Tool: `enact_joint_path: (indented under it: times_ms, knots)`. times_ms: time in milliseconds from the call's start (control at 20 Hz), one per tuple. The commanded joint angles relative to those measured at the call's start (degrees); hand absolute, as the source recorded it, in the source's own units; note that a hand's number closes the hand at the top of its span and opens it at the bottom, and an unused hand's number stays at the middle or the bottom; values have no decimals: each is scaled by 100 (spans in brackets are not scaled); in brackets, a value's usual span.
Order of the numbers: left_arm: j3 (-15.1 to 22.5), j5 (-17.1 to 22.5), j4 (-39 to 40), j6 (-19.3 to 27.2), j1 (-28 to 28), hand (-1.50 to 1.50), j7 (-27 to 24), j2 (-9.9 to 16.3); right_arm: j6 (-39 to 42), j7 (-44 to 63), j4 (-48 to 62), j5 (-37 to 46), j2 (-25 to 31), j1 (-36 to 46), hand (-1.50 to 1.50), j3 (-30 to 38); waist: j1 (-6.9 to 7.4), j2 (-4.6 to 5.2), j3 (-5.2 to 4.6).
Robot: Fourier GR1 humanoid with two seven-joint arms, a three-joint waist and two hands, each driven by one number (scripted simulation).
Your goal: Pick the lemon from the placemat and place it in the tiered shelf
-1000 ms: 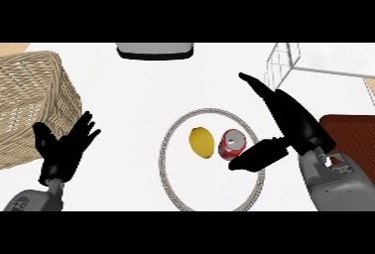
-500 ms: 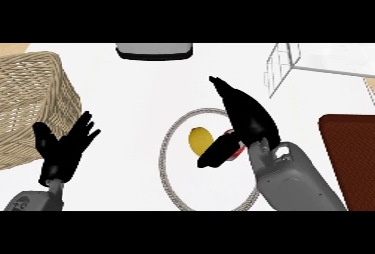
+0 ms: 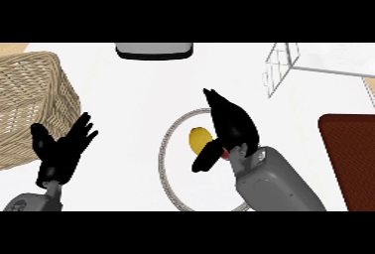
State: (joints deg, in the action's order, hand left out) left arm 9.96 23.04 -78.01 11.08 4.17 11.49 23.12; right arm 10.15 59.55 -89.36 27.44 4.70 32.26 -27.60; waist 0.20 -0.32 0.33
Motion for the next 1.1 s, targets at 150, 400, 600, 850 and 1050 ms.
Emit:
enact_joint_path:
  times_ms: [150, 400, 600, 850, 1050]
  knots:
    - [50, -214, 298, 80, 26, 0, 149, -322, -5, 624, 211, 674, -449, -62, -150, -337, -16, 32, -35]
    - [-71, -250, 375, -161, -168, 0, -46, -363, -287, 270, 721, 750, -461, -52, -150, -234, 16, 39, -34]
    - [-210, -303, 23, -166, -166, 0, 298, -183, -158, 15, 719, 996, -370, -320, -150, -51, 0, 31, -32]
    - [-295, -338, 190, -374, -219, 0, 75, -308, -381, 39, 1158, 1352, -467, -358, -150, -305, 2, 31, -33]
    - [-284, -540, 491, -274, 239, 0, 278, -516, -776, -143, 1504, 1352, -468, -157, -150, -372, -2, 39, -33]
